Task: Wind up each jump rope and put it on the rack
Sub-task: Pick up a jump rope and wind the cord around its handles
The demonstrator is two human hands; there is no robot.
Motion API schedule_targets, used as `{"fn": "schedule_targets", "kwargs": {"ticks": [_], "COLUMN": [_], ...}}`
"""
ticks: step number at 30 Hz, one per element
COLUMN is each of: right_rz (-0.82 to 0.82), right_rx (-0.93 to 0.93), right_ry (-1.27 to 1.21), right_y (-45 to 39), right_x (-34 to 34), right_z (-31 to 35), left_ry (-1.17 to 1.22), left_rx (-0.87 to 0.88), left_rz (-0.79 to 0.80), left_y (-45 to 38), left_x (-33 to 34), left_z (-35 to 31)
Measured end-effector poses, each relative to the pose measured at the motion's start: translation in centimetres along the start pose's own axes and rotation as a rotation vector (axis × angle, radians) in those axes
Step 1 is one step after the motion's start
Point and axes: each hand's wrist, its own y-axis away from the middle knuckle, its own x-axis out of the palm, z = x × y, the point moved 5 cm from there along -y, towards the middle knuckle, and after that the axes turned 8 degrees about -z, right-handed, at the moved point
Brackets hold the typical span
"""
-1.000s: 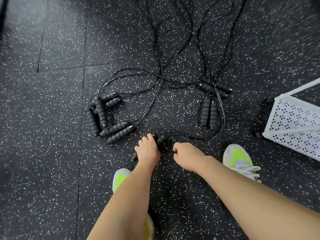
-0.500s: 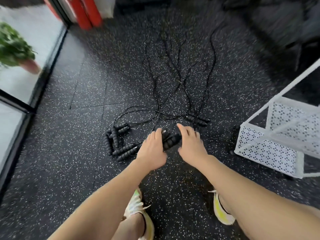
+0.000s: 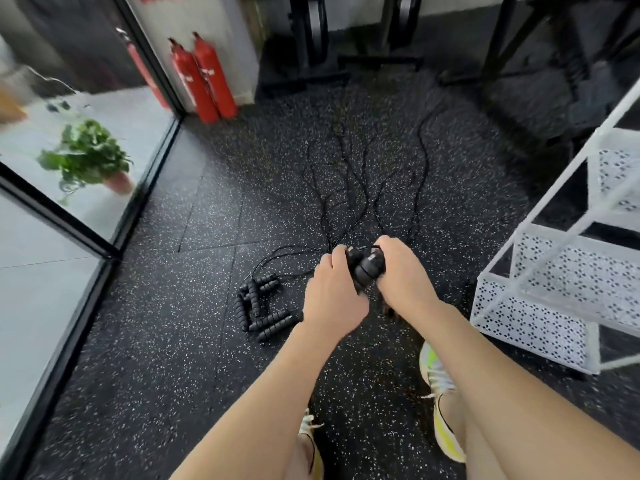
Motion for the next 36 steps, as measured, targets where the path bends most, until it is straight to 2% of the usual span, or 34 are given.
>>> {"fn": "schedule_targets", "kwargs": {"ticks": [4,8,13,18,23,26,29,32,36], "right_rz": [0.014,0.140,0.158,0.157,0.180,0.193,0.196,0.221,0.120], "right_rx": [-0.089,-0.101,0.033,0.063,0.066,0.156,0.248,0.250,0.297], "right_ry": [0.056,0.131,-0.164,-0.367,-0.507,-0.680,-0.668,-0.523,-0.441], "right_y": [0.3,0.3,-1.8,-3.9,-4.7,-4.8,-4.9,-4.8,-4.6], "right_x": [-0.3,1.3,2.0,1.2,0.5,0.8,1.2,1.2,0.7], "right_z": [0.6,0.3,-0.1,-0.5,-1.0,-1.3,-1.8,-1.7,-1.8], "left_ry": [0.016,-0.035,-0.001,-0.012,-0.021,0.049,0.043,0.007,-0.029], "left_rx": [-0.039,-0.043,0.007,-0.116,-0.139,-0.133,-0.037,-0.002,0.020], "left_rz": [-0.030,0.040,0.043,0.004,-0.036,-0.019,0.000,0.010,-0.010], "left_y": [0.1,0.1,-2.9,-5.8,-6.7,-6.8,-6.6,-6.3,-6.0], "left_x": [0.2,1.6,0.7,-0.8,-1.5,-1.4,-0.6,0.3,1.1], "left_z": [0.0,1.5,1.8,2.7,3.0,2.5,1.1,0.4,0.0]}}
